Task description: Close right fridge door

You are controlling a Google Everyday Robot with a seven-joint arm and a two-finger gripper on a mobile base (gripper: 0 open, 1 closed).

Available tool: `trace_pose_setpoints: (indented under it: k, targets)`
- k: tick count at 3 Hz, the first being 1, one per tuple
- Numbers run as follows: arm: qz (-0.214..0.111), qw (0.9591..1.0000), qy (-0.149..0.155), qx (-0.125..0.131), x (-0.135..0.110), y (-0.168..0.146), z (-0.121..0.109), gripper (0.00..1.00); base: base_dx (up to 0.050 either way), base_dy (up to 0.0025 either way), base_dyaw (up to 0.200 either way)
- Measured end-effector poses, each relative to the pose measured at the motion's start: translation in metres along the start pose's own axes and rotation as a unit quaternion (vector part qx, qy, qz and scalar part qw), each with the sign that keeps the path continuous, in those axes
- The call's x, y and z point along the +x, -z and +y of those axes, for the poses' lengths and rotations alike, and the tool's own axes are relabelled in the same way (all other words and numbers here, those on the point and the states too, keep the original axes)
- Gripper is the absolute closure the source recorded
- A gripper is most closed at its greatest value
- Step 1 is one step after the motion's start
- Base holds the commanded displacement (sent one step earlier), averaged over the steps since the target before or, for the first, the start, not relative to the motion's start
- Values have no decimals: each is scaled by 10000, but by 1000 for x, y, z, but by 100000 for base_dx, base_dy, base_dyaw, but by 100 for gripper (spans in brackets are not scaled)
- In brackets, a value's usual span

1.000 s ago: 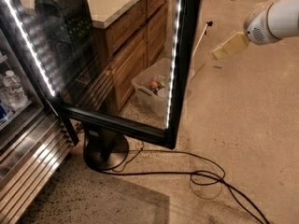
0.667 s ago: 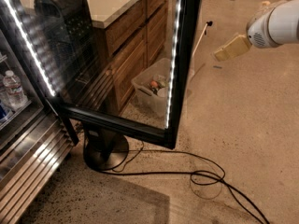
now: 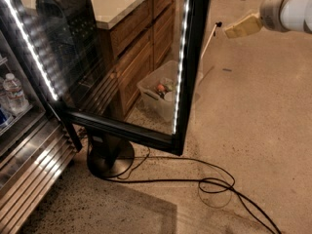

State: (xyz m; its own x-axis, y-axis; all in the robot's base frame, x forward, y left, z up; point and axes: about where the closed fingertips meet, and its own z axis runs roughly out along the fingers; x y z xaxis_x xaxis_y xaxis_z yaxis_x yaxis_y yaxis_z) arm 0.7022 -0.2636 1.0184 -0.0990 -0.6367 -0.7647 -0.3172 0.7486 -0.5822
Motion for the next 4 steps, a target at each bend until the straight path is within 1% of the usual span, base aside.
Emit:
trace_pose_setpoints:
  k: [1,2,3,4]
  targets:
    - [-184,9994,-279,68,-7,-18,-16,0,0,0,0]
    - [-307,9965,-775,-71,-7,-43,-25,19,0,0,0]
    - [-284,9916,-1210,-362,-1,-71,-25,42,0,0,0]
    - [-188,9867,-1427,-758,6,-86,-11,65,0,0,0]
